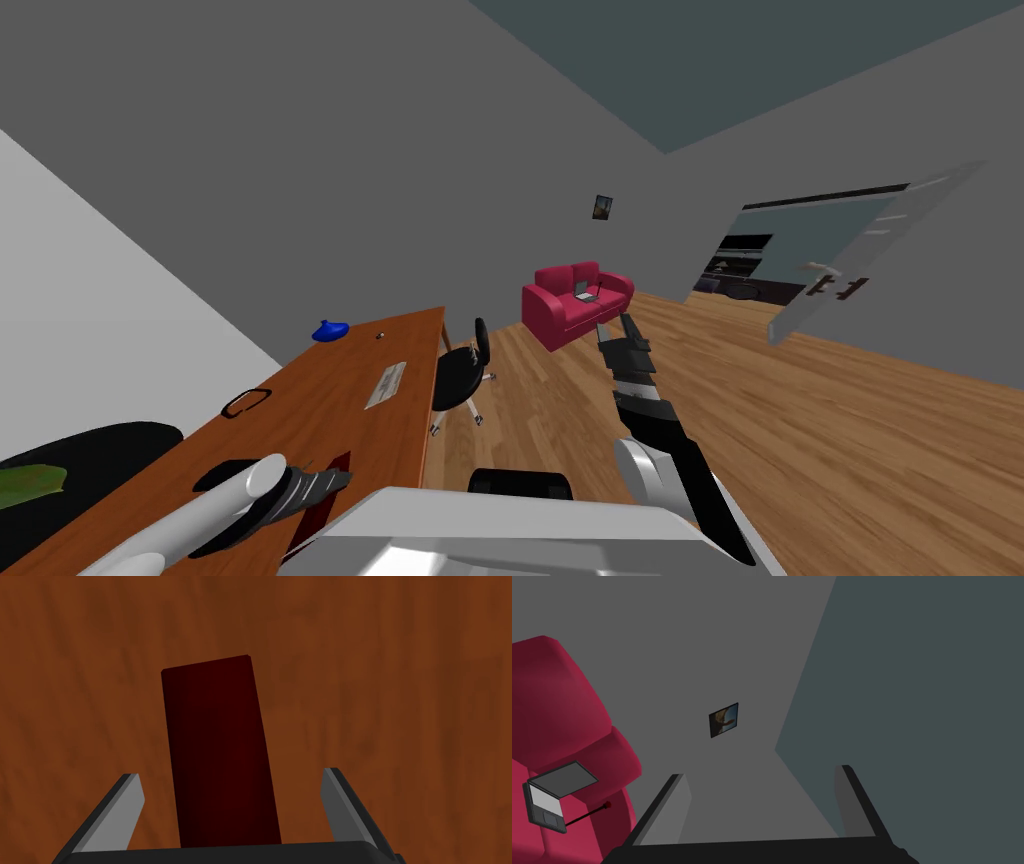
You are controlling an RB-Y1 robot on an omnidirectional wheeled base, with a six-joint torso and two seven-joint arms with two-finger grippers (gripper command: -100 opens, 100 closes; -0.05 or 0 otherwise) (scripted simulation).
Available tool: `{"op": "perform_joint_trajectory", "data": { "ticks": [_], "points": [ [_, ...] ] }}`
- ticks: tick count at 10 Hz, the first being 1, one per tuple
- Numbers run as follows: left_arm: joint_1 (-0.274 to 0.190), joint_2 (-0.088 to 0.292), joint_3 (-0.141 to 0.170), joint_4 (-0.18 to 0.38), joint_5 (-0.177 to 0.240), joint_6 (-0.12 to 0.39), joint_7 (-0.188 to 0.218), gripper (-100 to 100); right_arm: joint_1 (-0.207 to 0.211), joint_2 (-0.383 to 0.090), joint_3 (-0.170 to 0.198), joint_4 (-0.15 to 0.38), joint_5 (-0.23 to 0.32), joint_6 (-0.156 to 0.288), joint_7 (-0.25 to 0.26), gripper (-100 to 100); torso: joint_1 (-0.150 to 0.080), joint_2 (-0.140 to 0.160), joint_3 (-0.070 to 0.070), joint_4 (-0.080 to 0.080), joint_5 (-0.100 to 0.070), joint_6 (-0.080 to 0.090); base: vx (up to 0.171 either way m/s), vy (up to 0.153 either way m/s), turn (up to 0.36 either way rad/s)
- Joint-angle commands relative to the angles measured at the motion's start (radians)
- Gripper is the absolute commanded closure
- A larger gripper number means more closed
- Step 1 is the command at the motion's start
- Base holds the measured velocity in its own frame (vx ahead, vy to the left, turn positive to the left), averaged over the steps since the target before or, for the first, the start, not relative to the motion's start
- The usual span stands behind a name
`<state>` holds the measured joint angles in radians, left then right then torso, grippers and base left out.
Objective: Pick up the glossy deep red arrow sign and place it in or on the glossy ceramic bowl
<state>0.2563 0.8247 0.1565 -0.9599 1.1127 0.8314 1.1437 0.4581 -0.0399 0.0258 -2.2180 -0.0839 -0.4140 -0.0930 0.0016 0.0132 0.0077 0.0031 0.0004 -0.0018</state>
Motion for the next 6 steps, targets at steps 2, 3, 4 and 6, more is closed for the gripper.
{"op": "perform_joint_trajectory", "data": {
  "ticks": [2, 3, 4, 6],
  "points": [
    [-0.062, -0.017, -0.004, 0.066, -0.042, -0.007, 0.066, -100, 0.0, 0.0, 0.0, 0.0, 0.0, 0.0, 0.0, 0, -0.002, 0.0, 0.0, 0.0, 0.0, 0.0, -0.2, -0.006, -0.285],
    [-0.085, -0.023, -0.005, 0.092, -0.058, -0.01, 0.089, -100, 0.0, 0.0, 0.0, 0.0, 0.0, 0.0, 0.0, 0, -0.002, -0.001, 0.0, 0.0, -0.001, 0.0, -0.175, 0.016, -0.273],
    [-0.072, -0.018, -0.003, 0.078, -0.045, -0.007, 0.069, -100, 0.0, 0.0, 0.0, 0.0, 0.0, 0.0, 0.0, 0, -0.001, -0.002, -0.001, 0.0, 0.0, 0.0, -0.074, 0.01, -0.049],
    [-0.074, -0.018, -0.003, 0.081, -0.047, -0.007, 0.073, 100, 0.001, 0.0, 0.0, 0.0, 0.0, 0.0, 0.0, 0, -0.001, -0.011, -0.006, -0.002, 0.0, -0.001, -0.011, 0.002, 0.007]
  ]
}}
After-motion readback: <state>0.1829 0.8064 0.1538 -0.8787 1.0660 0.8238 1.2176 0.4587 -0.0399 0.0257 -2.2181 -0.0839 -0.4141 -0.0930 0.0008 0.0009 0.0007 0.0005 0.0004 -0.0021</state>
